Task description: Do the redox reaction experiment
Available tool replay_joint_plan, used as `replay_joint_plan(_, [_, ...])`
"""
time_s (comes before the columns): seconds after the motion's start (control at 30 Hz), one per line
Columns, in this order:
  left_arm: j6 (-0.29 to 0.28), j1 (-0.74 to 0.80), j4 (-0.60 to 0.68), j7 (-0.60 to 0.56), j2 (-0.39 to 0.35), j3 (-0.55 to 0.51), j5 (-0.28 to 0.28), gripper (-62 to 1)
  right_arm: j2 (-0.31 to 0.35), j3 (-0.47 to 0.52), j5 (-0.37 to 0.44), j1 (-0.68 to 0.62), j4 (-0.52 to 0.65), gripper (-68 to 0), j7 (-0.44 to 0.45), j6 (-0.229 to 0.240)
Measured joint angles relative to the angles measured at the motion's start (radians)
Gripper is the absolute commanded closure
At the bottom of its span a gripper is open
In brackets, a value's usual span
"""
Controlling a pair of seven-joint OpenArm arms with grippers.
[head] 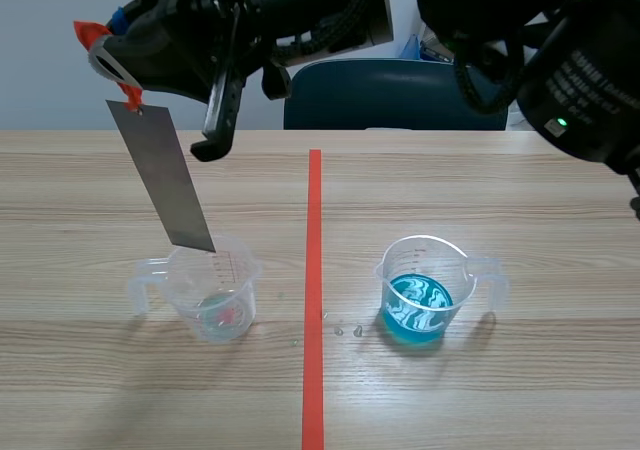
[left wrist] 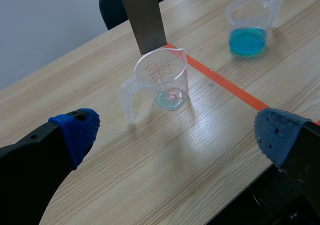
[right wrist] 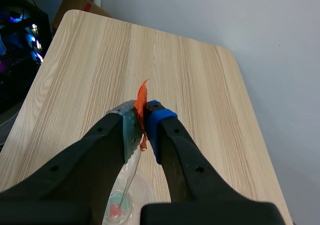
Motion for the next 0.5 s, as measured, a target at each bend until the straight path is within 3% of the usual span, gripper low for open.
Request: replay_joint_plan(0.5, [0.0,0.0,0.0,0.0,0.0,0.0,0.0,-62.3,-0.045,0.0,0.0,0.0,-0.004,-0.6,-0.039,0.0])
